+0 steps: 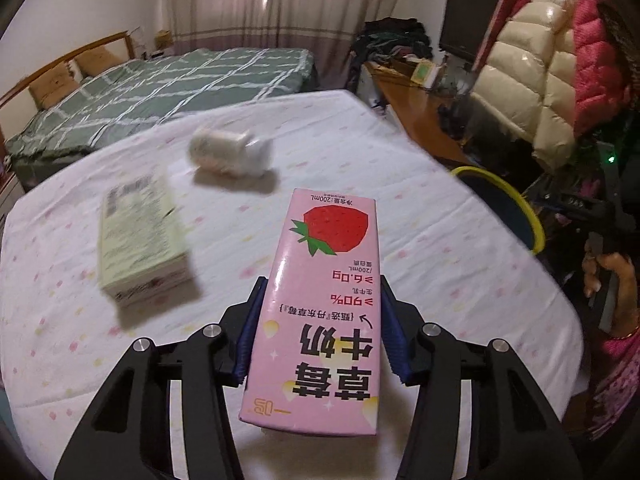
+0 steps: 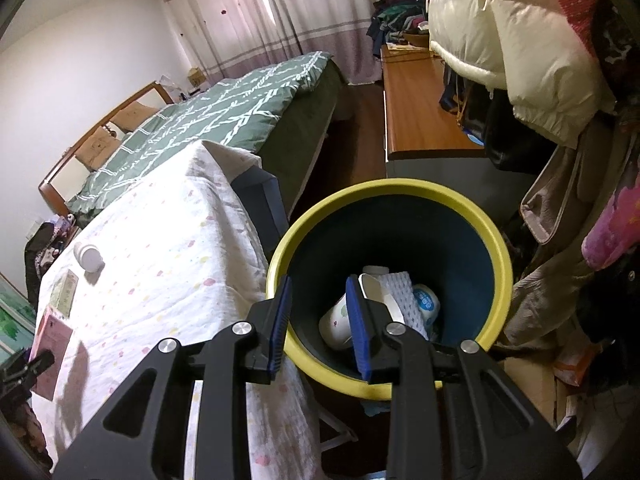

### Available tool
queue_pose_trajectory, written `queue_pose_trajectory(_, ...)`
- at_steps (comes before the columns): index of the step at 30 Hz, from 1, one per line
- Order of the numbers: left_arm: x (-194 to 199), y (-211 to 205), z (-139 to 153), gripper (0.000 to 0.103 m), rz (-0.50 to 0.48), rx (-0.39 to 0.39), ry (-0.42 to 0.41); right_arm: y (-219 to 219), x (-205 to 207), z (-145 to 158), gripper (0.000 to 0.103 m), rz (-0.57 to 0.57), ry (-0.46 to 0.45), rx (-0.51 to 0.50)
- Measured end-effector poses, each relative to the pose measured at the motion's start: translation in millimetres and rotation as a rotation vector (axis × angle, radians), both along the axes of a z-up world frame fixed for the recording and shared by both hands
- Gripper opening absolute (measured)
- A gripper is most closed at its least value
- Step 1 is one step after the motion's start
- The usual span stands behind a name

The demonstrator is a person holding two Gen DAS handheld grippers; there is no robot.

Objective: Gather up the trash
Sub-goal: 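Carry the milk carton over the bin and open the left gripper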

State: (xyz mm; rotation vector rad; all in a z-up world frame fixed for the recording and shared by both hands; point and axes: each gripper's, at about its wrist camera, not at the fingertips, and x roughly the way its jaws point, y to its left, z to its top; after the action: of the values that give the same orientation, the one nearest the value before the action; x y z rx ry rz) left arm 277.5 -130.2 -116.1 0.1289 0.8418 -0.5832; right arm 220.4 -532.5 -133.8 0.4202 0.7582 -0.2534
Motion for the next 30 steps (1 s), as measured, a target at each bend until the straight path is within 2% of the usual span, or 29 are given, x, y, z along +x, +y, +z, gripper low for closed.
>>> queue_pose_trajectory(7, -1.2, -83.1, 32.0, 0.052, -0.131, -0.039, -0.02, -18.4, -24.5, 8.4, 0.027, 0.005, -0.029, -0.005)
queue_pose_trajectory(13, 6.3, -170.7, 37.3, 0.052, -0.241, -0.039, -0.009, -45.1, -53.7, 12.9, 0.027, -0.035, -0.037, -0.033)
queue_pose_trajectory(20, 23.6, -275.8, 14.4, 0.052, -0.324, -0.013, 0.044, -67.5, -78.1, 14.2, 0.027, -0.074, -0.045, -0.05)
queue_pose_trajectory(30, 42.8, -367.0, -20.2, 0.052, -0.351, 0.026, 0.099, -87.6, -87.6, 3.8, 0.027, -0.107, -0.026, -0.03)
